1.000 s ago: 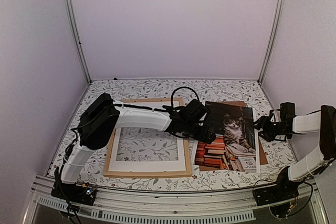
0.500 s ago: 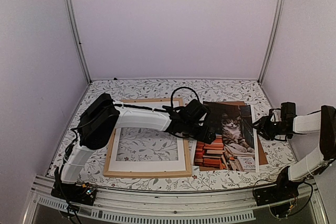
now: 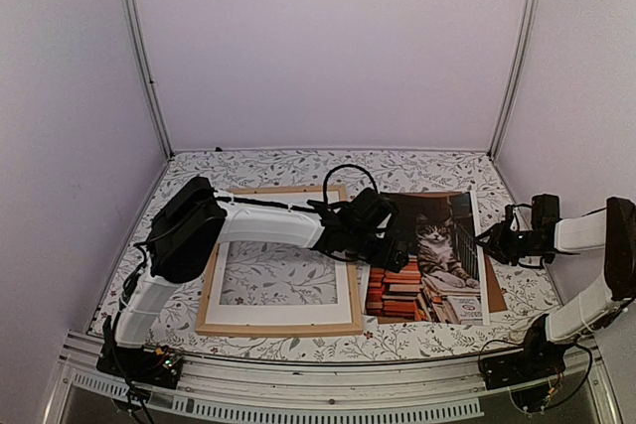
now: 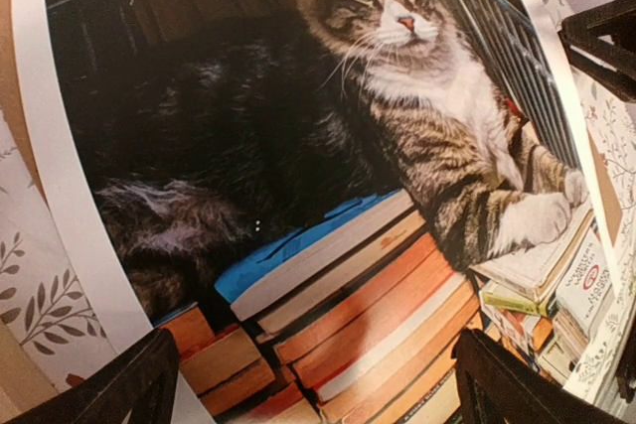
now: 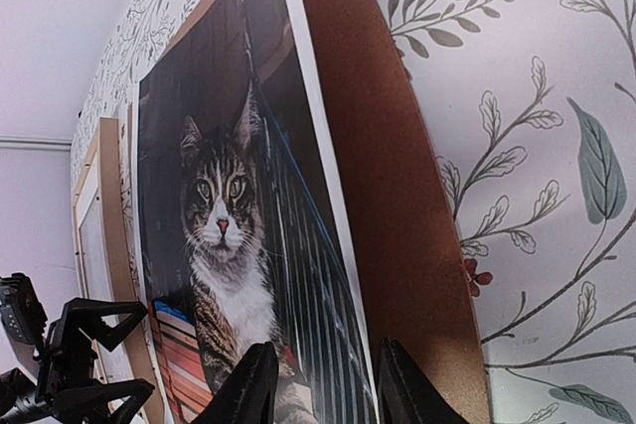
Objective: Put the photo into the frame
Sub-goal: Pick up the photo from the backboard.
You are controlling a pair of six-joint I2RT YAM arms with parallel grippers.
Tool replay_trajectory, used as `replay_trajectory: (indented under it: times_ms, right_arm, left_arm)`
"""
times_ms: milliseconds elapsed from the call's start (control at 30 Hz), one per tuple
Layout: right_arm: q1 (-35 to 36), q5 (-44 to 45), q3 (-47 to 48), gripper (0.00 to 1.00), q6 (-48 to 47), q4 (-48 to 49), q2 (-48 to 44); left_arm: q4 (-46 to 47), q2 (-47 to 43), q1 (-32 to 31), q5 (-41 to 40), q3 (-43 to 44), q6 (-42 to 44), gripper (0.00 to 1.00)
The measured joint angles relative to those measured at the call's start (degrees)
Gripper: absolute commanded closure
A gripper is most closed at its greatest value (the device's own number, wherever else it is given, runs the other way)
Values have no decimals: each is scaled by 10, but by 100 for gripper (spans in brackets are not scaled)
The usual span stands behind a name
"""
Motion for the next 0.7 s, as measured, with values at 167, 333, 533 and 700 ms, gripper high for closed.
replay_trajectory:
  times_ms: [167,333,533,700]
  right_arm:
    - [0,3,1,65,-21,-13,0]
    - [0,10,1,70,-37,-17,0]
    - [0,1,1,78,-47,-14,0]
    - [0,-20,1,80,-50,-8,0]
  left_arm:
    - [0,0,0,0,0,0,1]
    - [0,0,0,0,0,0,1]
    - [0,0,0,0,0,0,1]
    - [0,0,0,0,0,0,1]
